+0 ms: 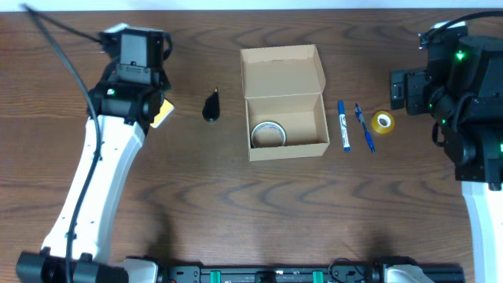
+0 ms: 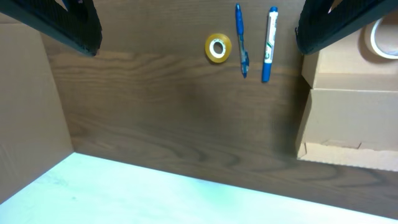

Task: Pack container
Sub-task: 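Move the left gripper over the yellow spiral sticky-note pad, then lower the left gripper onto the sticky-note pad's edge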

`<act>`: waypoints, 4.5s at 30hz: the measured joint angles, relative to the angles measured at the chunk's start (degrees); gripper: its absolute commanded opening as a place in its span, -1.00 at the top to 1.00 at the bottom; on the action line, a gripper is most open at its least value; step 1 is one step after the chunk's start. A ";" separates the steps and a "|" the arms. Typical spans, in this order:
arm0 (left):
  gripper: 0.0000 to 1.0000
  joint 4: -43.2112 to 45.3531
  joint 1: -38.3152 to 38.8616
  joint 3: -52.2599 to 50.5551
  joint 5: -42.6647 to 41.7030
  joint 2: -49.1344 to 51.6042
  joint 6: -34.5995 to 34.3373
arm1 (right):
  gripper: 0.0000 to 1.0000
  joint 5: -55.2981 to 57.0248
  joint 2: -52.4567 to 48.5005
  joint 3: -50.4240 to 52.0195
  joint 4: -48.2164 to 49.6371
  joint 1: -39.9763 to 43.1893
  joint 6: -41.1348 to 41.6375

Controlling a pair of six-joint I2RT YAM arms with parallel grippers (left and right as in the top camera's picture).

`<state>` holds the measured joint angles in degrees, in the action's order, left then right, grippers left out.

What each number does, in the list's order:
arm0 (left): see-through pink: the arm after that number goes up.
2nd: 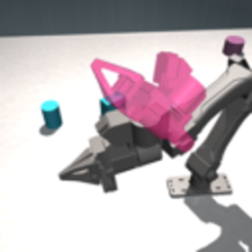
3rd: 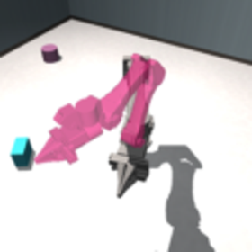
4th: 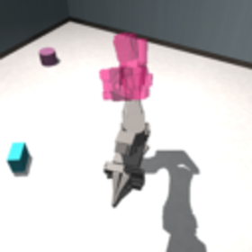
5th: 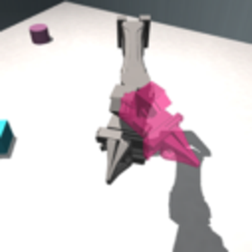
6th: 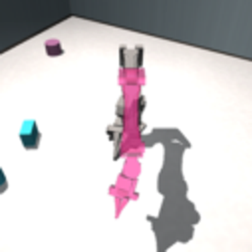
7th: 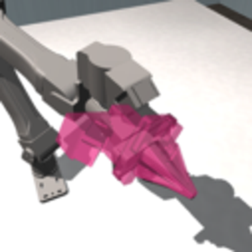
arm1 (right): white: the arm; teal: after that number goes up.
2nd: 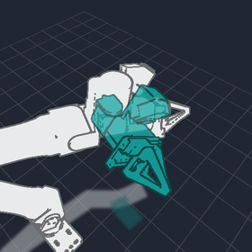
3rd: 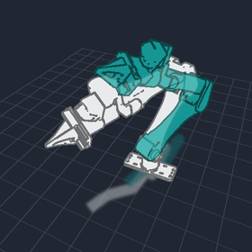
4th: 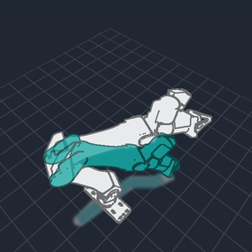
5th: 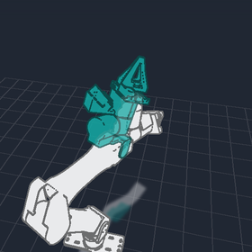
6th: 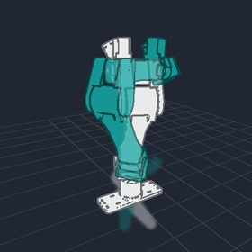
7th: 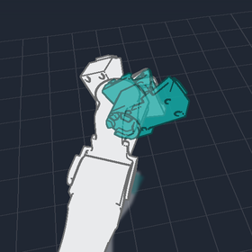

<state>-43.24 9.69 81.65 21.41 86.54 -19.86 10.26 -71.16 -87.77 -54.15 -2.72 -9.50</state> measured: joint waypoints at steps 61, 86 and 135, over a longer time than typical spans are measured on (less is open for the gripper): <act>-0.47 -2.82 -19.34 -0.17 -33.38 16.85 51.15 | -0.99 -0.22 0.00 -0.04 -0.92 -2.29 0.02; -0.62 -3.78 -19.34 3.19 -33.64 28.59 53.96 | -0.98 -0.15 0.00 -0.04 -0.96 -2.78 0.02; -0.95 -19.08 -19.04 24.72 -35.85 38.88 72.08 | -0.98 -0.17 -0.04 -0.04 -0.46 -2.78 0.04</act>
<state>-62.33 -9.34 106.37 -14.44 125.43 52.23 10.09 -71.20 -87.81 -54.61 -5.50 -9.45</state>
